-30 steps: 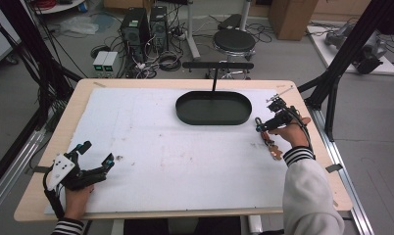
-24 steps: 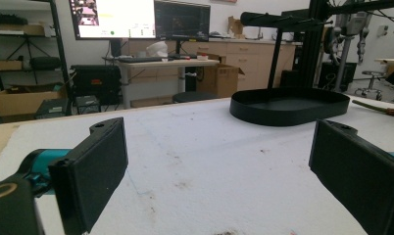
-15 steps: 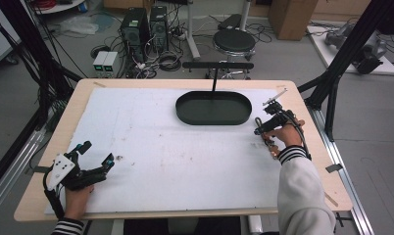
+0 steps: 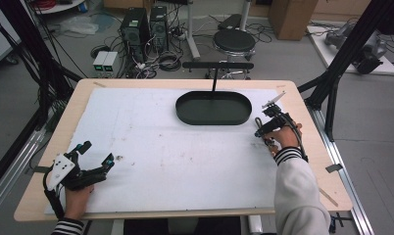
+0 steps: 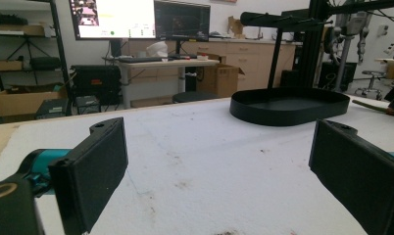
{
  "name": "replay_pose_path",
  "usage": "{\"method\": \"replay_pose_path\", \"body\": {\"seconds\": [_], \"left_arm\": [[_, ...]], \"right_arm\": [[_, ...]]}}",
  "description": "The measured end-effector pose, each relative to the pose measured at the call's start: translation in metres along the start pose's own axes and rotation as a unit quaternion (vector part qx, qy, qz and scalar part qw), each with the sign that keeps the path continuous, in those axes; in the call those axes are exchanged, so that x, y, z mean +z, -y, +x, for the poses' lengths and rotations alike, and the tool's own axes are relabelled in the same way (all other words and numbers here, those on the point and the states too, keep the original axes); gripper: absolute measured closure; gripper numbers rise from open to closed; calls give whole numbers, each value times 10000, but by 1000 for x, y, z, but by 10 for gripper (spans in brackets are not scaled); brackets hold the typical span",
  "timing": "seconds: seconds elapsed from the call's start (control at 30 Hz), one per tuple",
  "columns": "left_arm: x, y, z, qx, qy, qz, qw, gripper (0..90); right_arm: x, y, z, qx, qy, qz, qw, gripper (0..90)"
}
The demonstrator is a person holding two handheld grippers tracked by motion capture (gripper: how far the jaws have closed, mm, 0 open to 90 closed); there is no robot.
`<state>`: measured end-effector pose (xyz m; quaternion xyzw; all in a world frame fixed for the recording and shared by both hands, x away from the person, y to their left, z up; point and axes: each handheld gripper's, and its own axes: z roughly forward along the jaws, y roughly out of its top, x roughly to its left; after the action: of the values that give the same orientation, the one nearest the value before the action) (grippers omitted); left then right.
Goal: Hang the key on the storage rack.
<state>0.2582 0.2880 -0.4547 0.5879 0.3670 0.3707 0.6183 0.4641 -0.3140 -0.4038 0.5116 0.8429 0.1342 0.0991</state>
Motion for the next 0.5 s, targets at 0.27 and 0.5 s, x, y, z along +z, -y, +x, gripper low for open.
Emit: {"method": "replay_pose_path", "body": {"seconds": [0.27, 0.5], "left_arm": [[0, 0, 0, -4, 3, -2, 10000, 79], [0, 0, 0, -1, 1, 2, 10000, 79]], "right_arm": [[1, 0, 0, 92, -47, 114, 9999, 259], [4, 0, -1, 210, -156, 202, 9995, 390]]}}
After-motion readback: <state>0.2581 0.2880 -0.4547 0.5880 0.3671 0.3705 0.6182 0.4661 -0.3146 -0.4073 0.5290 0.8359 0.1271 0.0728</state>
